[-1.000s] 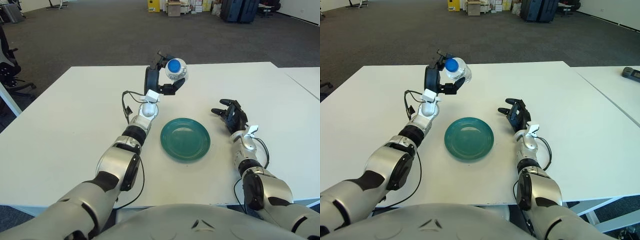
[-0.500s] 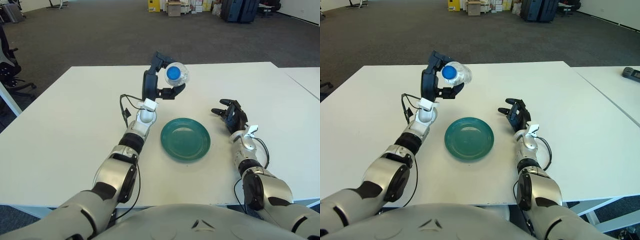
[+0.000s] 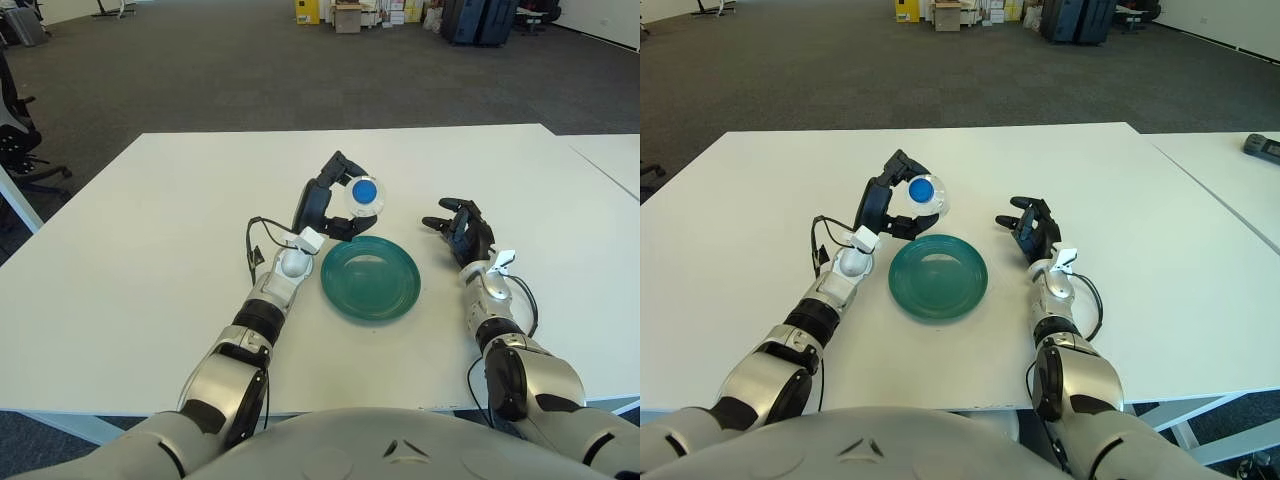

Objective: Put the bottle into the plate.

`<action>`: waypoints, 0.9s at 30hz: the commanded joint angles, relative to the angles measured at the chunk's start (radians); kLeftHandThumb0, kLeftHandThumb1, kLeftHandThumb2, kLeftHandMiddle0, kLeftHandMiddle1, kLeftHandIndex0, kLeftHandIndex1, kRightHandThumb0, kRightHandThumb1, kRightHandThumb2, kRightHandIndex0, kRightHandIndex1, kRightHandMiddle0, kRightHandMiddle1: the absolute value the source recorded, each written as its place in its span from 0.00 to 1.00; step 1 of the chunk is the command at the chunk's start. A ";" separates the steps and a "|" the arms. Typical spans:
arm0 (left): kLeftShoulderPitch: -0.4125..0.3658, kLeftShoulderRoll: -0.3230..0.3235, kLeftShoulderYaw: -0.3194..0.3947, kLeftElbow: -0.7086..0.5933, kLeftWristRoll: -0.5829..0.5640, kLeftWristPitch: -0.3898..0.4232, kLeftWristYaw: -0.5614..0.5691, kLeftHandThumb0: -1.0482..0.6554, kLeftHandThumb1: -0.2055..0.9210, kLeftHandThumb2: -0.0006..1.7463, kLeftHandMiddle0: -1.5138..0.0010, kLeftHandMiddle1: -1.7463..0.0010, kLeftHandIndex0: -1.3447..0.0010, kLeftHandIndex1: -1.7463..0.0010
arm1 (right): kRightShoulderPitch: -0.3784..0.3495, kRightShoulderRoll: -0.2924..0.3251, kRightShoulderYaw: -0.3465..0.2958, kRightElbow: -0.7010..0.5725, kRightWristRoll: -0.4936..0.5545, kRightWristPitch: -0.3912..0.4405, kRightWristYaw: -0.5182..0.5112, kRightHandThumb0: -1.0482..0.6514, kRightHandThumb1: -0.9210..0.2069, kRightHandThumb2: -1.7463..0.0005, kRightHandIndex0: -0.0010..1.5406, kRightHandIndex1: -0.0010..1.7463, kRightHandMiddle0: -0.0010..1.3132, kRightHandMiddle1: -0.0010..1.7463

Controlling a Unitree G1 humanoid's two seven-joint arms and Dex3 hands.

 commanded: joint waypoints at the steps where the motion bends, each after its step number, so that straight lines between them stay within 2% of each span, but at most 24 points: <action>1: 0.005 0.013 -0.002 -0.044 -0.037 0.028 -0.043 0.50 0.56 0.65 0.16 0.00 0.27 0.00 | 0.033 0.020 0.010 0.032 -0.008 0.057 -0.014 0.12 0.00 0.44 0.37 0.53 0.17 0.72; 9: 0.034 0.020 -0.010 -0.085 -0.105 0.104 -0.166 0.51 0.56 0.64 0.16 0.00 0.28 0.00 | 0.031 0.020 0.020 0.033 -0.014 0.059 -0.032 0.11 0.00 0.44 0.37 0.52 0.17 0.72; 15: 0.047 0.027 -0.011 -0.125 -0.163 0.192 -0.272 0.51 0.56 0.64 0.16 0.00 0.29 0.00 | 0.027 0.019 0.025 0.034 -0.018 0.064 -0.031 0.11 0.00 0.43 0.36 0.52 0.16 0.72; 22: 0.052 0.032 -0.007 -0.152 -0.194 0.265 -0.334 0.53 0.56 0.64 0.17 0.00 0.29 0.00 | 0.026 0.018 0.030 0.034 -0.023 0.065 -0.034 0.11 0.00 0.43 0.35 0.52 0.16 0.72; 27: 0.052 0.035 -0.005 -0.159 -0.205 0.287 -0.354 0.54 0.55 0.65 0.18 0.00 0.30 0.00 | 0.025 0.019 0.033 0.035 -0.026 0.068 -0.039 0.10 0.00 0.42 0.35 0.51 0.17 0.72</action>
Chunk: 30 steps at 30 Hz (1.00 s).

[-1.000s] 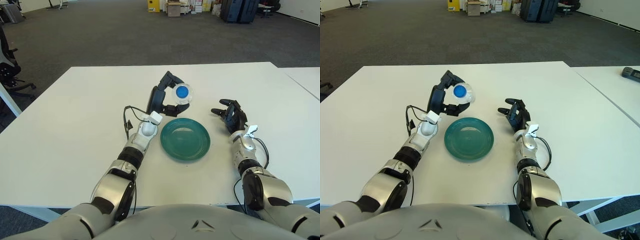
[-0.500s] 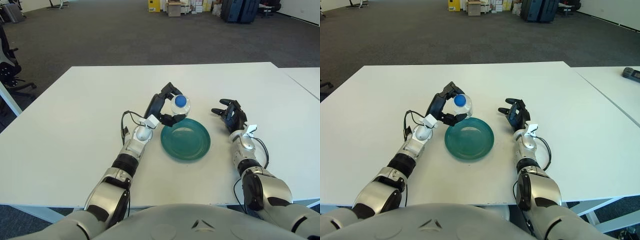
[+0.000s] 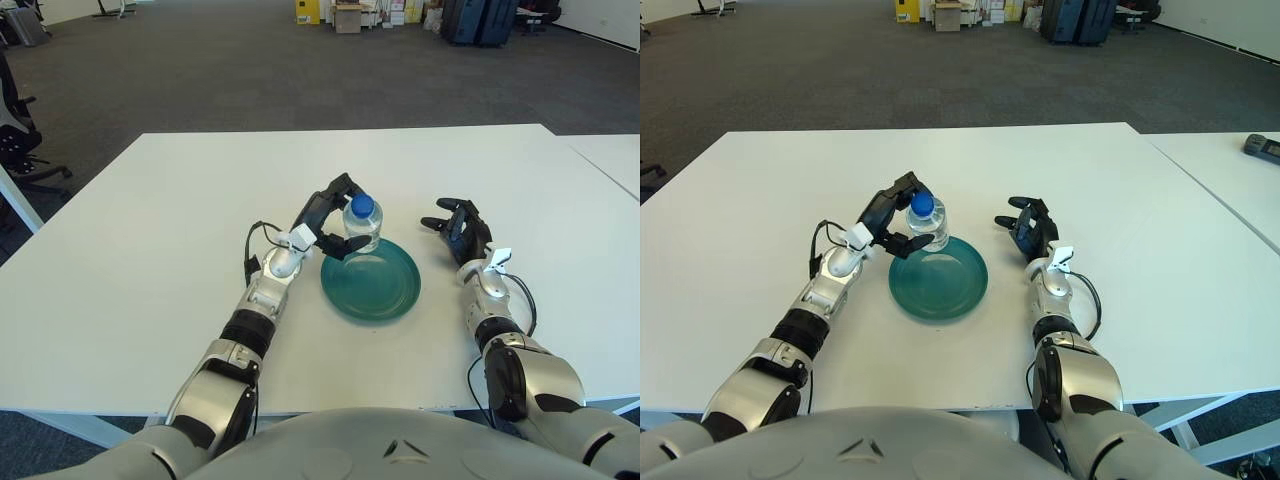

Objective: Put the bottle into the plate.

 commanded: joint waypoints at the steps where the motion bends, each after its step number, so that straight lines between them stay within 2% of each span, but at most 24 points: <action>1: -0.010 0.011 0.014 -0.024 -0.024 0.013 -0.012 0.54 0.55 0.65 0.18 0.00 0.30 0.00 | 0.027 0.019 0.006 0.035 -0.005 0.060 -0.008 0.10 0.00 0.42 0.35 0.51 0.17 0.72; 23: -0.005 0.019 0.017 -0.039 -0.059 0.090 -0.070 0.56 0.53 0.67 0.19 0.00 0.29 0.00 | 0.029 0.024 0.023 0.030 -0.018 0.072 -0.031 0.10 0.00 0.42 0.35 0.50 0.16 0.73; 30: -0.001 0.025 0.015 -0.063 -0.080 0.147 -0.106 0.56 0.53 0.67 0.19 0.00 0.29 0.00 | 0.030 0.028 0.024 0.029 -0.016 0.071 -0.029 0.11 0.00 0.43 0.34 0.50 0.16 0.74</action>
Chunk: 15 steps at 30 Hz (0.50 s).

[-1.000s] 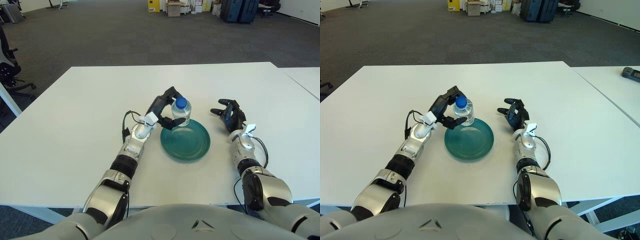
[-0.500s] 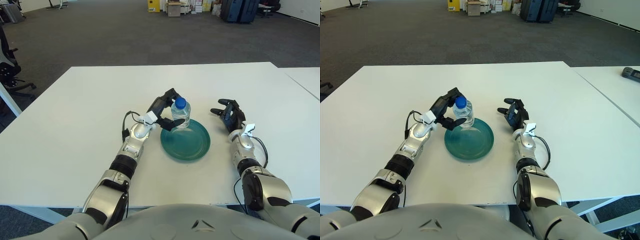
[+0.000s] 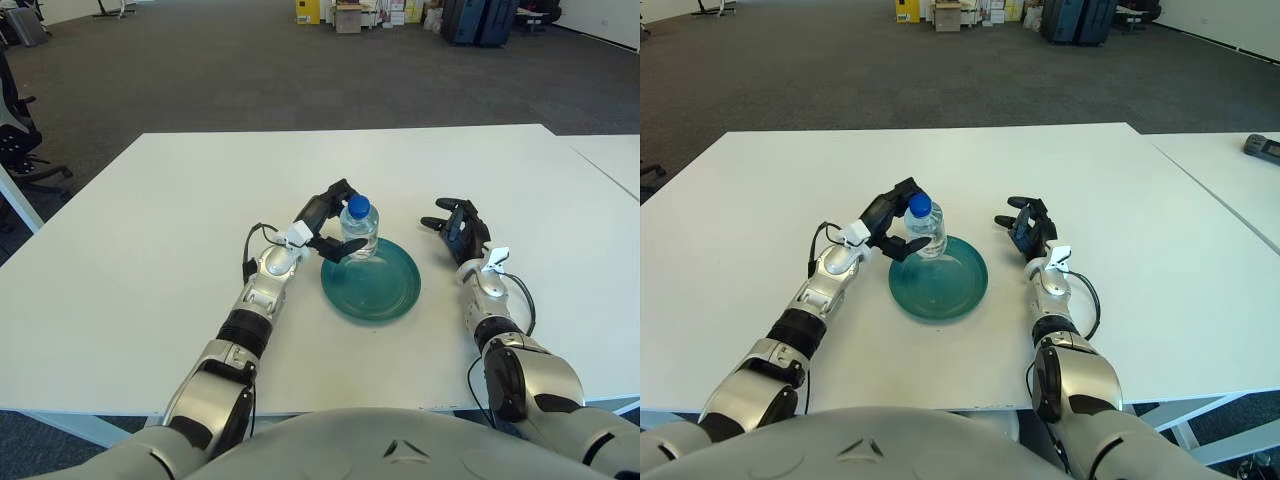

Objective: Put the bottle into the plate.

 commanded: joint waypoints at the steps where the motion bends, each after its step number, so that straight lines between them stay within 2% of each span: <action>1: -0.006 0.008 0.014 -0.037 -0.031 0.037 -0.022 0.56 0.53 0.67 0.19 0.00 0.29 0.00 | 0.030 0.023 0.007 0.031 -0.004 0.047 -0.001 0.11 0.00 0.43 0.34 0.50 0.16 0.74; 4: -0.005 0.010 0.015 -0.054 -0.043 0.079 -0.045 0.56 0.53 0.67 0.19 0.00 0.28 0.00 | 0.031 0.023 0.009 0.031 -0.006 0.048 -0.002 0.11 0.00 0.43 0.34 0.50 0.17 0.74; 15: -0.006 0.020 0.022 -0.155 -0.135 0.357 -0.168 0.56 0.52 0.68 0.19 0.00 0.27 0.00 | 0.027 0.027 0.022 0.034 -0.015 0.055 -0.034 0.10 0.00 0.42 0.34 0.50 0.16 0.73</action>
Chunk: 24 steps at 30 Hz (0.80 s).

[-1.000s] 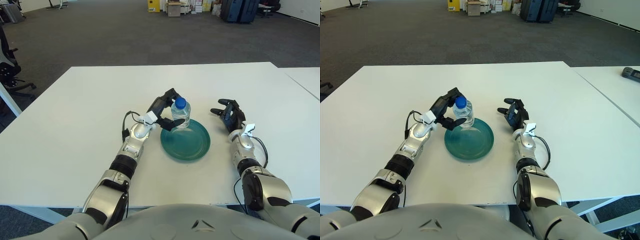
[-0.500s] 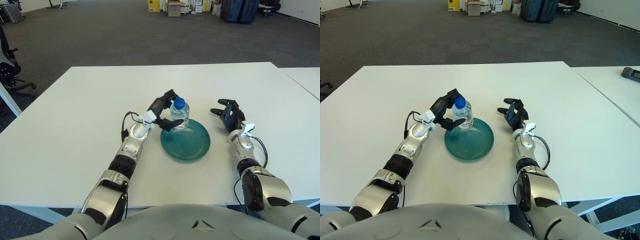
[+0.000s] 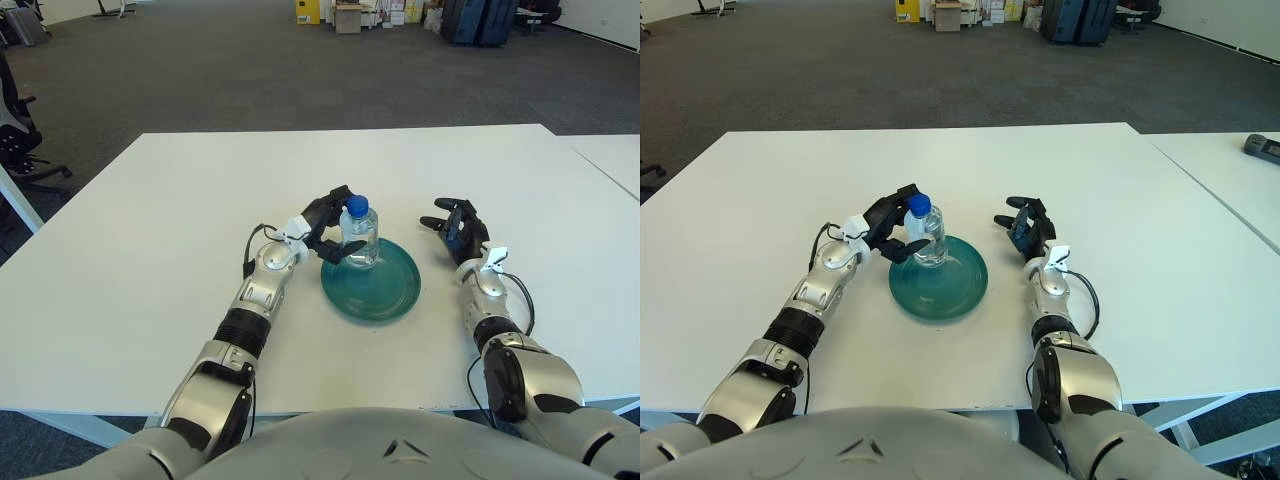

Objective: Put the bottle into the plate.

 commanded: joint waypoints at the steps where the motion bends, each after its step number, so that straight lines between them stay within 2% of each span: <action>1: -0.018 0.015 0.017 -0.052 -0.047 0.090 -0.047 0.56 0.51 0.68 0.19 0.00 0.27 0.00 | 0.027 0.023 0.005 0.034 -0.009 0.053 -0.014 0.10 0.00 0.42 0.34 0.50 0.16 0.73; 9: -0.035 0.034 0.023 -0.082 -0.104 0.214 -0.142 0.57 0.50 0.69 0.19 0.00 0.26 0.00 | 0.026 0.028 0.002 0.035 0.000 0.055 -0.011 0.11 0.00 0.43 0.35 0.51 0.15 0.71; 24: -0.043 0.046 0.015 -0.118 -0.110 0.301 -0.168 0.57 0.49 0.70 0.19 0.00 0.26 0.00 | 0.025 0.033 0.009 0.035 -0.008 0.063 -0.028 0.11 0.00 0.42 0.34 0.50 0.16 0.72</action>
